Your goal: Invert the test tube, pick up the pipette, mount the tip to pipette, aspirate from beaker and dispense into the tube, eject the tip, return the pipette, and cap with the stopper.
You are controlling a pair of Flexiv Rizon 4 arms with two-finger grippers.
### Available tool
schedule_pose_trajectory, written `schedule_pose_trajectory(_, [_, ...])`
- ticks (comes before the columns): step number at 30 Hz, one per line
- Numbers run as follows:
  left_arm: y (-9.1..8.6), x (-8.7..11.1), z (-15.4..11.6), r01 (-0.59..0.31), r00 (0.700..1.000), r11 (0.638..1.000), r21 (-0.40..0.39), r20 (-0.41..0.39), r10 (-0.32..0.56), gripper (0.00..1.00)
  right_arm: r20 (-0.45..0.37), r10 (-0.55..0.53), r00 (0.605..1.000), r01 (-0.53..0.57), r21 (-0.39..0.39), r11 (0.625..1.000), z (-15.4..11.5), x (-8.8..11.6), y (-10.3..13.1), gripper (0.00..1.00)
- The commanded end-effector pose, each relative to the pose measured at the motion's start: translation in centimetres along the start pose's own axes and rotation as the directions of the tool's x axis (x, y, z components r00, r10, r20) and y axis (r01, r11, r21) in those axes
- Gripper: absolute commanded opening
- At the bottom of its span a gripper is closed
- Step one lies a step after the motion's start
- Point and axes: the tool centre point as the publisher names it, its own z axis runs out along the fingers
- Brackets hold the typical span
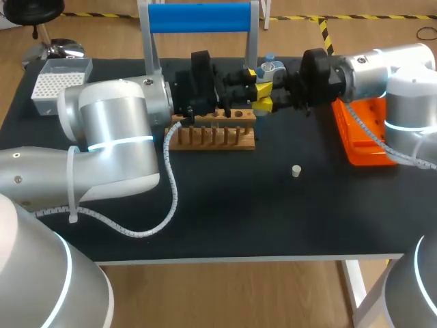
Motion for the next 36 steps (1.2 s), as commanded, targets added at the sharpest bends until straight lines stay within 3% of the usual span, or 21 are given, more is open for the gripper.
schedule_pose_trajectory(1, [-0.1, 0.1, 0.0, 0.001, 1.000, 1.000, -0.002, -0.001, -0.001, 0.00, -0.005, -0.004, 1.000, 0.004, 0.003, 1.000, -0.7, 0.4, 0.1, 1.00])
schedule_pose_trajectory(9, [-0.1, 0.1, 0.0, 0.001, 1.000, 1.000, -0.002, -0.001, -0.001, 0.00, 0.008, -0.023, 1.000, 0.023, 0.008, 1.000, -4.8, 1.4, 0.1, 1.00])
schedule_pose_trajectory(18, [-0.1, 0.1, 0.0, 0.001, 1.000, 1.000, -0.002, -0.001, -0.001, 0.00, 0.163, -0.013, 0.986, 0.001, 0.073, 0.997, -11.4, 0.7, -0.4, 1.00])
schedule_pose_trajectory(27, [-0.1, 0.1, 0.0, 0.001, 1.000, 1.000, -0.002, -0.001, -0.001, 0.00, 0.304, -0.007, 0.953, -0.037, 0.138, 0.990, -15.1, -4.6, -0.4, 1.00])
schedule_pose_trajectory(36, [-0.1, 0.1, 0.0, 0.001, 1.000, 1.000, -0.002, -0.001, -0.001, 0.00, 0.375, -0.035, 0.926, -0.054, 0.225, 0.973, -15.2, -12.3, 0.2, 1.00])
